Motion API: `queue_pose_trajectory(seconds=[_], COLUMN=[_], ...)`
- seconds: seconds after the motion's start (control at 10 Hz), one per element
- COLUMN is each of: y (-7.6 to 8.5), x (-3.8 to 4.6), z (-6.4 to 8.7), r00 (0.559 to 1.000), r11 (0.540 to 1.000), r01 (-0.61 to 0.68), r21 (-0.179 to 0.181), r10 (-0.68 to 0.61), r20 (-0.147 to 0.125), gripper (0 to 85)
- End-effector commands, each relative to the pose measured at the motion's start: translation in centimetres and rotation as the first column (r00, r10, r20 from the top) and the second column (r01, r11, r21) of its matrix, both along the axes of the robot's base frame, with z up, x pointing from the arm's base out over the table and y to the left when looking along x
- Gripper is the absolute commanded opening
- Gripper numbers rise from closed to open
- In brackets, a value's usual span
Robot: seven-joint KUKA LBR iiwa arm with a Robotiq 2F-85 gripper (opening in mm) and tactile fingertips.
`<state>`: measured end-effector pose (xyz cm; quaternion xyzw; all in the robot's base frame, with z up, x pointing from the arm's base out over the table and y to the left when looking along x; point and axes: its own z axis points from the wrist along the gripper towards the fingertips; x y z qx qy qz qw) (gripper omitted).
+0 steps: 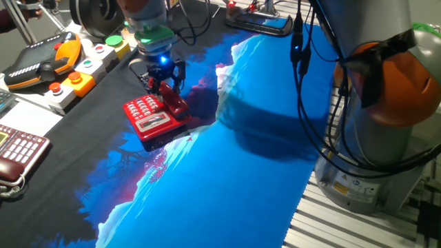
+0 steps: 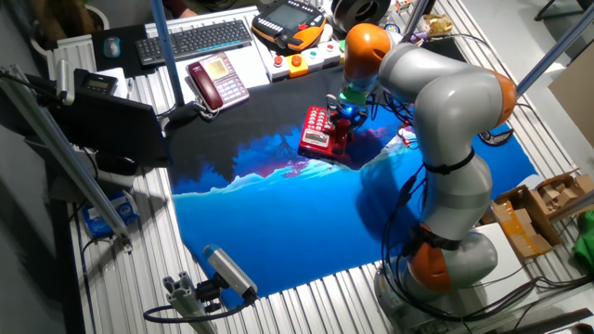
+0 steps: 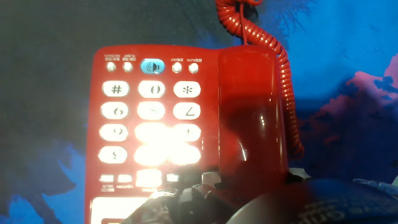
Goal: Place the handset of the telephone on the corresponding phone cradle
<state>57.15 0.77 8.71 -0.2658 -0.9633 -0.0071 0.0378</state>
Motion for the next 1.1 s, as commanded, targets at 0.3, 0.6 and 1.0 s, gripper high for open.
queue_pose_trajectory(seconds=[0.3, 0.6, 1.0], y=[-0.12, -0.05, -0.03], x=[-0.29, -0.39, -0.32], z=[-0.43, -0.58, -0.79], r00=[1.0, 1.0, 0.998], r11=[1.0, 1.0, 0.998], r01=[-0.025, -0.028, -0.056], r21=[-0.015, -0.011, -0.016], r10=[0.025, 0.028, 0.055], r20=[0.002, 0.001, -0.005], gripper=[0.7, 0.7, 0.7])
